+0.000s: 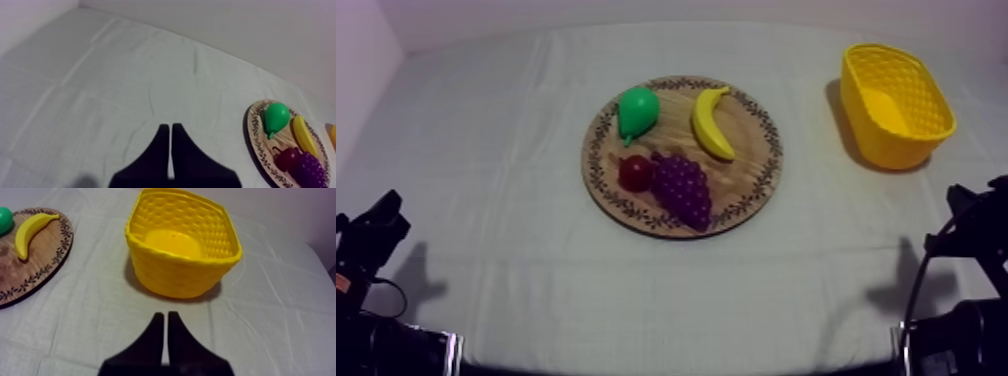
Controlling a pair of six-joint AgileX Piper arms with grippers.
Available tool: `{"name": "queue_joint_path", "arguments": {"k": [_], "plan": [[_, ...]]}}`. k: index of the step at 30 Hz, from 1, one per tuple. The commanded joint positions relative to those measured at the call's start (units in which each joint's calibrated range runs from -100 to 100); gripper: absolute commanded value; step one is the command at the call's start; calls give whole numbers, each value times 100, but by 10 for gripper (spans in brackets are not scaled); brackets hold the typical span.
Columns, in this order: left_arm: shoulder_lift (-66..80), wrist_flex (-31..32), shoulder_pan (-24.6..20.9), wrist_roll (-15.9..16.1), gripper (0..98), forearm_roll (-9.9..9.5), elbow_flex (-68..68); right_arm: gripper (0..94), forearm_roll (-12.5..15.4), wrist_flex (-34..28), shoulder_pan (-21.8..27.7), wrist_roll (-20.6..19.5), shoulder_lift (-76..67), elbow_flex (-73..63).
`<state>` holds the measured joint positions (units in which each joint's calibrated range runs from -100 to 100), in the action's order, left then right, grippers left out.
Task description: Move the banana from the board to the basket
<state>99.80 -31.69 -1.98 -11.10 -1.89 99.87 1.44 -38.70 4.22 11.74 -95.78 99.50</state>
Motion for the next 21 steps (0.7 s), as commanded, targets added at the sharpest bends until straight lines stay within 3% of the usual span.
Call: {"name": "queue_joint_path", "arguments": {"k": [1, 21], "plan": [[3, 0, -1, -80, 1, 1, 2, 5, -5, -178, 37, -522, 3, -39], [3, 0, -1, -78, 1, 1, 2, 4, -5, -178, 51, -549, 3, -39]]}}
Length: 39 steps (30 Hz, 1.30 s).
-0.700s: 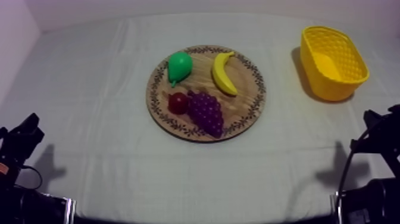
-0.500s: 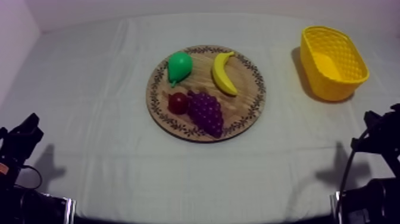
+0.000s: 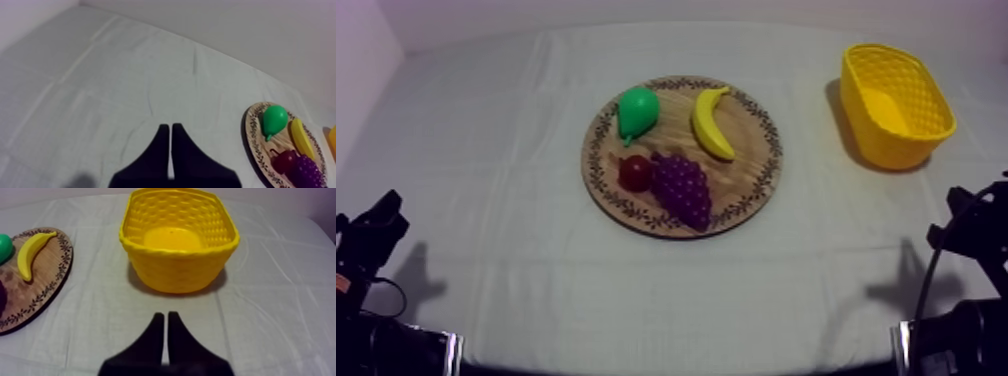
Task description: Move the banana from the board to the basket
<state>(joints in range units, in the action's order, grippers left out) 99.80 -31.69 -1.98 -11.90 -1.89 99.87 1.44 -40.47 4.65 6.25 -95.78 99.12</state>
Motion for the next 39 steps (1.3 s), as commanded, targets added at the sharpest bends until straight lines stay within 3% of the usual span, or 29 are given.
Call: {"name": "queue_joint_path", "arguments": {"k": [1, 11, 18, 25, 30, 36, 39], "plan": [[3, 0, -1, 3, 1, 1, 2, 4, -5, -1, 13, 7, 3, -1], [3, 0, -1, 5, 1, 1, 2, 4, -21, 118, -11, -55, 18, 36], [3, 0, -1, 3, 1, 1, 2, 3, -290, 282, -238, -390, 676, -365], [3, 0, -1, 6, 1, 1, 2, 3, -714, 740, -793, -925, 1833, -1245], [3, 0, -1, 5, 1, 1, 2, 3, -981, 739, -1234, -1325, 2639, -2051], [3, 0, -1, 5, 1, 1, 2, 3, -1016, 658, -1612, -1494, 3667, -2896], [3, 0, -1, 5, 1, 1, 2, 4, -907, 696, -1763, -1500, 4179, -3271]]}}
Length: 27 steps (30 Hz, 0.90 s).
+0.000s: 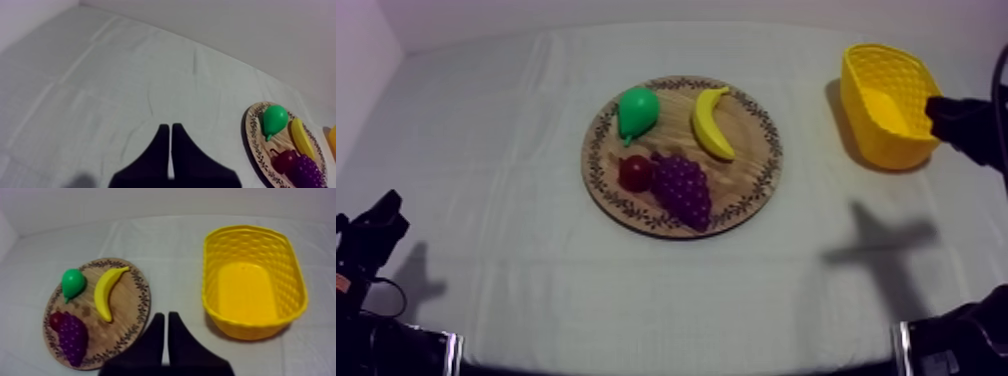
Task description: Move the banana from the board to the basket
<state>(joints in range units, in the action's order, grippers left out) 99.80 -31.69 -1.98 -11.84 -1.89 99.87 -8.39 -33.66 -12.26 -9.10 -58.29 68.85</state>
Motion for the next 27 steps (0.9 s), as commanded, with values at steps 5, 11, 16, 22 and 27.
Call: {"name": "queue_joint_path", "arguments": {"k": [5, 11, 16, 22, 27], "plan": [[3, 0, -1, -1, 1, 1, 2, 4, 499, -28, -328, 268, 1131, -817], [3, 0, -1, -1, 1, 1, 2, 5, 848, -416, -515, 443, 2082, -1660], [3, 0, -1, -1, 1, 1, 2, 5, 778, -560, -707, 264, 2773, -2167], [3, 0, -1, -1, 1, 1, 2, 7, 1111, -862, -671, 396, 3801, -2967], [3, 0, -1, -1, 1, 1, 2, 8, 1351, -1198, -677, 486, 4539, -3623]]}}
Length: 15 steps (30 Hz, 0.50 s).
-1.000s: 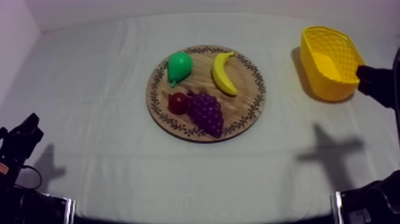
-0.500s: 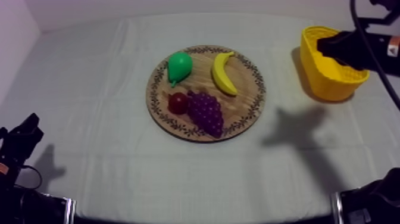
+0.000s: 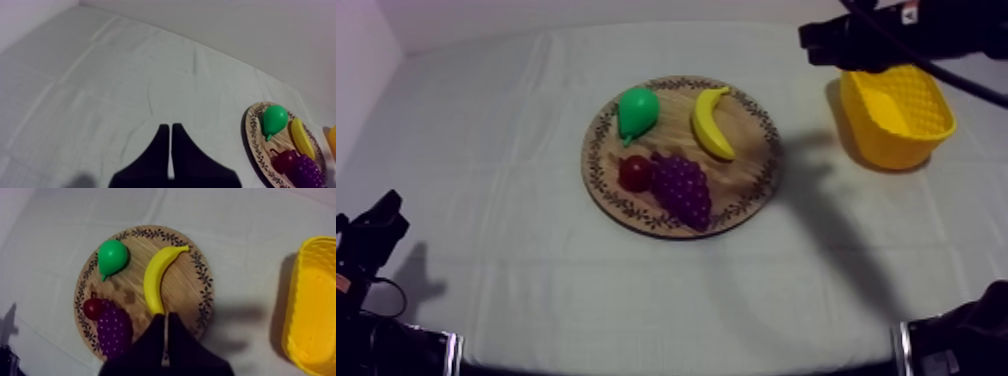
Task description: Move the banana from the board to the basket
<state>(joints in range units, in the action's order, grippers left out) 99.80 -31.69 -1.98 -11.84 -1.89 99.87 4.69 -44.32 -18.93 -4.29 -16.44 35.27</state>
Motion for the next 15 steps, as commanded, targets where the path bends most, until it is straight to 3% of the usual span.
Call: {"name": "queue_joint_path", "arguments": {"k": [1, 7, 15], "plan": [[3, 0, -1, -1, 1, 1, 2, 8, 81, -248, -25, 13, 525, -431], [3, 0, -1, 3, 1, 1, 2, 12, 266, -810, -193, -44, 1389, -1216], [3, 0, -1, 4, 1, 1, 2, 15, 674, -971, -399, 49, 2104, -1433]]}}
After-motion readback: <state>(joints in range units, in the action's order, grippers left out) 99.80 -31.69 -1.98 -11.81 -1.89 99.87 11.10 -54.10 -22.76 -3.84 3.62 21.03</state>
